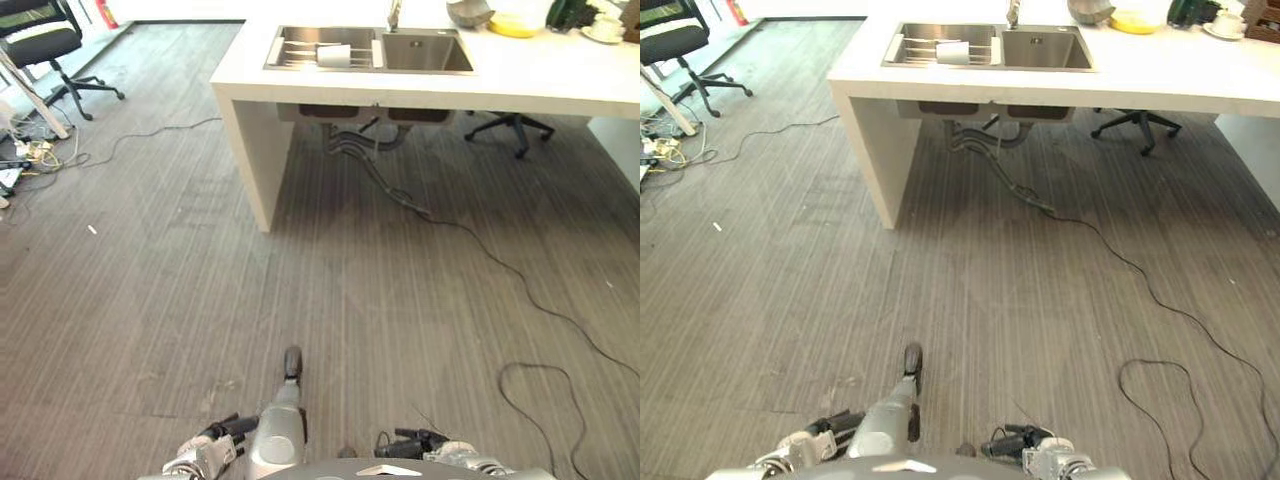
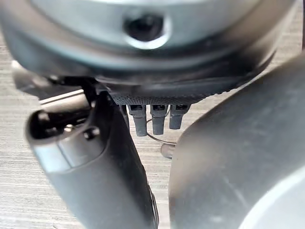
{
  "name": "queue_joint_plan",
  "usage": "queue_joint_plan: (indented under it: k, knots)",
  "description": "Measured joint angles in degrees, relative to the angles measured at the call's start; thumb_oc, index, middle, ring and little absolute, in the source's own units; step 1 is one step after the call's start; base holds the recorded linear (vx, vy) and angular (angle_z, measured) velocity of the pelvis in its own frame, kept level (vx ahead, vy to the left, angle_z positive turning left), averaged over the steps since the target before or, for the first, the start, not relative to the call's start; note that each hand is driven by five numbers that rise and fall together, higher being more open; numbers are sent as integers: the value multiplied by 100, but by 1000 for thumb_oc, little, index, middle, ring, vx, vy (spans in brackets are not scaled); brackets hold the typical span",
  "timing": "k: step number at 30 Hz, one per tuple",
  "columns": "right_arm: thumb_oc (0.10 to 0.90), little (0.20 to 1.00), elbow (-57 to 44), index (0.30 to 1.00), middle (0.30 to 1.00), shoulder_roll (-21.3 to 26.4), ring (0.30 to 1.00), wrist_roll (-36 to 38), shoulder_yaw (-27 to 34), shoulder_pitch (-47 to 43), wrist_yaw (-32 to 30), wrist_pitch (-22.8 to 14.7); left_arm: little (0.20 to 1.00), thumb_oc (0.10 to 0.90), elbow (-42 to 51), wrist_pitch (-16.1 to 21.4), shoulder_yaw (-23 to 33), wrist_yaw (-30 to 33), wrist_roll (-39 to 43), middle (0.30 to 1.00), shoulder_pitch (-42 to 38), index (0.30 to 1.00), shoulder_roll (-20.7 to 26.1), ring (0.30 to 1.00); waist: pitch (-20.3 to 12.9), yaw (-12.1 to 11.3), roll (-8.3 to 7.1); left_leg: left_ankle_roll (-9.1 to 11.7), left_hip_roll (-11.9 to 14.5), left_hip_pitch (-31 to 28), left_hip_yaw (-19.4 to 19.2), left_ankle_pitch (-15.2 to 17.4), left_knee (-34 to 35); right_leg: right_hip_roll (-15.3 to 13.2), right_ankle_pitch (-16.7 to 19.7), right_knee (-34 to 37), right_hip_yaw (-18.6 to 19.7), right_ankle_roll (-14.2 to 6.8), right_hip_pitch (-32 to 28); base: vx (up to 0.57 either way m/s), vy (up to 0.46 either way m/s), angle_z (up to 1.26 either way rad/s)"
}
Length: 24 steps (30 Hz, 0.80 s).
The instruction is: Place the dishes in the dishwasher.
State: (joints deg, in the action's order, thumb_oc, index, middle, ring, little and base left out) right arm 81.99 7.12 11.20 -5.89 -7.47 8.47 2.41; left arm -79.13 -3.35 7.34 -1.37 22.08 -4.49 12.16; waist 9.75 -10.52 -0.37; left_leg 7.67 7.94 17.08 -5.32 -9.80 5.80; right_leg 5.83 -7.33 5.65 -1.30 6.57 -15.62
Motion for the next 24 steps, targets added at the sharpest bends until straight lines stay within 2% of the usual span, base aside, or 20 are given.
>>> queue_joint_plan:
  k: [1,3,4,5,6,8,9,10,12,14,15,16,17,18,19,20,21,22,23,24]
  knots:
    - [800,900,44,900,900,-2,900,0,2,0,1,4,900,800,-92,-27,-17,55,-16,900,62,900,-5,900,-95,-87,4,-36,-27,7,44,-16,-85,-34,-106,-2,178,-75,-95,520,202,-81]
    - [800,900,150,900,900,-80,900,1,9,17,-8,-15,900,800,-262,-105,12,260,-32,900,407,900,-13,900,-349,-151,-258,-280,-330,-347,-22,-137,-153,-424,-347,-7,512,-649,-486,384,151,-95]
    - [800,900,160,900,900,-156,900,3,-14,122,-9,-40,900,800,-279,-105,17,363,-32,900,534,900,8,900,-526,-122,-411,-576,-527,-602,43,-540,-19,-590,-472,-43,552,-938,-702,331,166,-38]
    - [800,900,143,900,900,-301,900,3,-38,211,-47,-80,900,800,-201,-67,19,415,-28,900,534,900,101,900,-595,-30,-698,-718,-769,-691,51,-731,-43,-782,-512,-197,414,-1017,-770,332,168,4]
    - [800,900,65,900,900,-413,900,-2,-38,234,-44,-109,900,800,-165,-11,-12,509,-70,900,413,900,174,900,-657,7,-870,-790,-862,-768,56,-551,-52,-855,-435,-503,306,-1122,-658,309,176,23]
    - [800,900,-23,900,900,-576,900,-61,-172,162,-43,-101,900,800,-48,137,-51,775,-142,900,109,900,231,900,-692,-8,-921,-942,-832,-1037,76,-339,-58,-886,-435,-1693,251,-1374,-267,302,218,1]
    - [800,900,-148,900,900,-651,900,-151,-285,130,-41,-114,900,800,-8,223,-220,955,-155,900,-94,900,248,900,-738,-3,-866,-1074,-854,-1159,76,-155,-83,-897,-444,-1947,235,-1418,-99,250,177,-7]
    - [800,900,-308,900,900,-670,900,-218,-568,108,-58,-123,900,800,204,196,-487,1238,-153,900,-240,900,263,900,-809,16,-902,-1033,-863,-1210,34,16,-152,-884,-56,-2418,254,-1567,153,168,130,17]
    - [800,900,-501,900,900,-730,900,-217,-640,-60,-114,-226,900,800,1001,509,-737,1853,-249,900,-630,900,263,900,-782,95,-860,-1144,-944,-1426,124,191,-164,-1011,193,-3942,117,-1896,790,222,184,36]
    - [800,900,-605,900,900,-727,900,-212,-604,-197,-176,-284,900,800,1411,696,-659,2257,-247,900,-948,900,189,900,-768,148,-828,-1219,-1005,-1575,159,422,-213,-1062,172,-4629,170,-1891,1253,274,233,14]
    - [800,900,-713,900,900,-711,900,-210,-526,-217,-259,-348,900,800,1915,630,-596,2571,-231,900,-1045,900,201,900,-710,239,-749,-1270,-1013,-1661,238,551,-280,-1076,383,-4913,137,-1783,1509,281,200,41]
    - [800,900,-867,900,900,-698,900,-205,-357,-218,-328,-407,900,800,2794,568,-643,2904,-237,900,-1041,900,175,900,-599,347,-640,-1319,-960,-1656,392,748,-540,-966,1168,-5348,29,-1556,1694,316,144,55]
    - [800,900,-1036,900,900,-643,900,-206,-179,-108,-414,-427,900,800,4111,648,-705,3272,-306,900,-922,900,106,900,-411,409,-459,-1544,-820,-1794,632,957,-599,-872,1356,-5831,-125,-1615,1966,228,86,53]
    - [800,900,-1183,900,900,-539,900,-208,-158,-40,-427,-447,900,800,4952,823,-722,3527,-495,900,-884,900,75,900,-251,453,-231,-1424,-623,-1876,736,1034,-605,-783,653,-6212,-331,-1429,2373,398,38,36]
    - [800,900,-1277,900,900,-426,900,-209,-174,6,-425,-484,900,800,5450,974,-759,3682,-686,900,-893,900,103,900,-133,500,-41,-1326,-455,-1952,778,1018,-595,-722,107,-6184,-485,-1224,2718,423,0,20]
    - [800,900,-1364,900,900,-329,900,-211,-222,-4,-473,-586,900,800,5529,1190,-746,3759,-846,900,-996,900,171,900,-68,537,30,-1204,-423,-2067,790,935,-598,-759,-131,-5827,-469,-1245,2938,562,-22,13]
    - [800,900,-1497,900,900,-221,900,-193,-151,33,-467,-632,900,800,5677,1132,-695,3949,-938,900,-1076,900,277,900,-65,737,126,-1346,-426,-2098,968,1332,-685,-757,-296,-5213,-382,-1311,3235,493,-71,21]
    - [800,900,-1510,900,900,-200,900,-190,-85,15,-451,-662,900,800,5837,1077,-693,4119,-1006,900,-1092,900,406,900,-42,937,141,-1243,-398,-2088,1066,1448,-776,-719,-367,-4204,-274,-1250,3279,516,-89,59]
    - [800,900,-1483,900,900,-221,900,-78,-28,-44,-462,-779,900,800,5985,985,-629,4334,-1397,900,-1332,900,752,900,-13,1106,-1,-985,-339,-2197,1211,1617,-758,-766,-162,-2200,-82,-1434,3346,530,-93,91]
    - [800,900,-1465,900,900,-240,900,-75,-154,-15,-507,-783,900,800,6237,823,-667,4364,-1585,900,-1435,900,912,900,-39,1151,-156,-806,-325,-2217,1433,1705,-779,-781,20,-1209,181,-1576,3287,461,-85,73]
